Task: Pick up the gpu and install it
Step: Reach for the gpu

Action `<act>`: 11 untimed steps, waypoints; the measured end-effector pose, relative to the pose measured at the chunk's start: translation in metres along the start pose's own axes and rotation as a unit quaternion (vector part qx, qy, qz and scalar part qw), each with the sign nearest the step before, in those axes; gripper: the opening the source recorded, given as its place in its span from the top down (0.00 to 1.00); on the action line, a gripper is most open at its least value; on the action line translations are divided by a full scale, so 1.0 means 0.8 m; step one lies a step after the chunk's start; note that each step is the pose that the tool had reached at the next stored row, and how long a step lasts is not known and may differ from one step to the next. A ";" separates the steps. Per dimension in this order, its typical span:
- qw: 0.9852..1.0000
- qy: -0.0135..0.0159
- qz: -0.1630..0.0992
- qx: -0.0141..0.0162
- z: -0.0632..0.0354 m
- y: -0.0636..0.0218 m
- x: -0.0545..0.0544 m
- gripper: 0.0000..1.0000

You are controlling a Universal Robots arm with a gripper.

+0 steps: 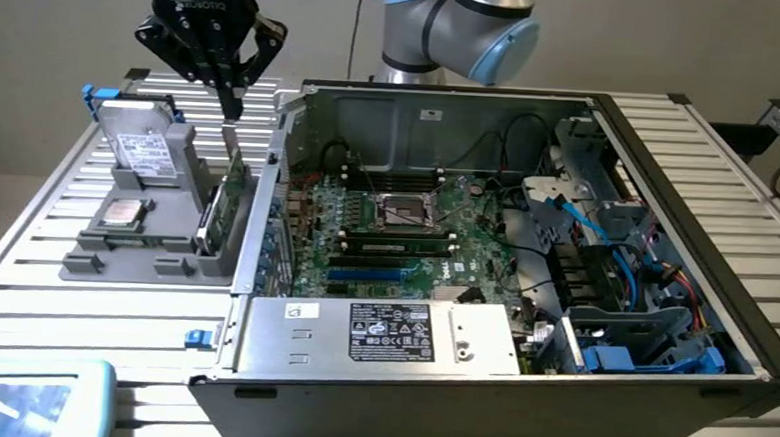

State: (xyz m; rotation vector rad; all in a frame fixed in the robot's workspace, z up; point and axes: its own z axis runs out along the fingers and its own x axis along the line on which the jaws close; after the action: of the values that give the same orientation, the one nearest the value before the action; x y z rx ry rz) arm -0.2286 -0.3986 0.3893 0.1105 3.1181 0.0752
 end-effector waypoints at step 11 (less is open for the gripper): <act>1.000 0.000 0.000 0.000 0.009 -0.003 0.036 0.89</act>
State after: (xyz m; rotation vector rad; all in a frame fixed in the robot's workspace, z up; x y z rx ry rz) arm -0.2575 -0.3982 0.3813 0.1104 3.1184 0.0760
